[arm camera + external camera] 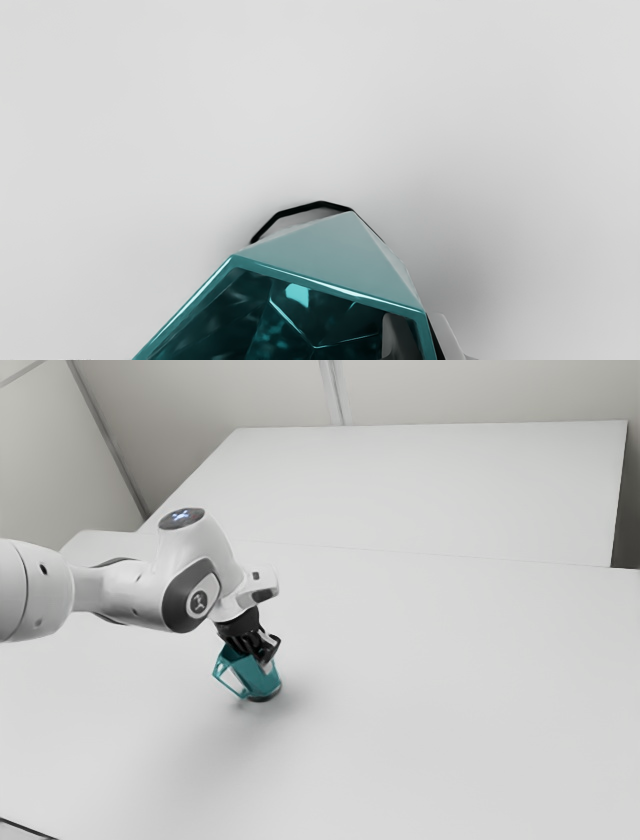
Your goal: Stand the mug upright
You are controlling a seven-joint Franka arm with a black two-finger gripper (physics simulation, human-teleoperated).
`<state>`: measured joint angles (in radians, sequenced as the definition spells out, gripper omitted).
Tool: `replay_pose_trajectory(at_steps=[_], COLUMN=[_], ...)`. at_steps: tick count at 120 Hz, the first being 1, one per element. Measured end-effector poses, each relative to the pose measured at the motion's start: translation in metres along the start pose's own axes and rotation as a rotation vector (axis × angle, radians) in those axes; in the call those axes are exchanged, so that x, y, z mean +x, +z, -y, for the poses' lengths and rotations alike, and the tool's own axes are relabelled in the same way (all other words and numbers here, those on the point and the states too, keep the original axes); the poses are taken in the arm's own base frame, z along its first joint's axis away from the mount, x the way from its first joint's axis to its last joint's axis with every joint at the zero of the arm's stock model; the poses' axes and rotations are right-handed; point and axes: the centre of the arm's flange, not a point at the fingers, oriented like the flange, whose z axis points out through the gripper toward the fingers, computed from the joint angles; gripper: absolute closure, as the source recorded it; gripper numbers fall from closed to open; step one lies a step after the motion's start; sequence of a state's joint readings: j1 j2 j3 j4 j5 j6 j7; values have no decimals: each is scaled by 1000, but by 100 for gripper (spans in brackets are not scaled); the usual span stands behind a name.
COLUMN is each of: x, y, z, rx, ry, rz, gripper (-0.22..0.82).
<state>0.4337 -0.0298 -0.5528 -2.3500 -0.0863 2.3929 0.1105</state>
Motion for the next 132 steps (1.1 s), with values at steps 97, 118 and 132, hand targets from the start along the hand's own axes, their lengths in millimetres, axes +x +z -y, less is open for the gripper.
replay_pose_trajectory(at_steps=[97, 118, 132], x=[32, 63, 73], y=[-118, -224, -270], z=[3, -8, 0], rx=[23, 13, -8], ry=[-73, -56, -74], rz=[-39, -121, -120], gripper=[2, 1, 1])
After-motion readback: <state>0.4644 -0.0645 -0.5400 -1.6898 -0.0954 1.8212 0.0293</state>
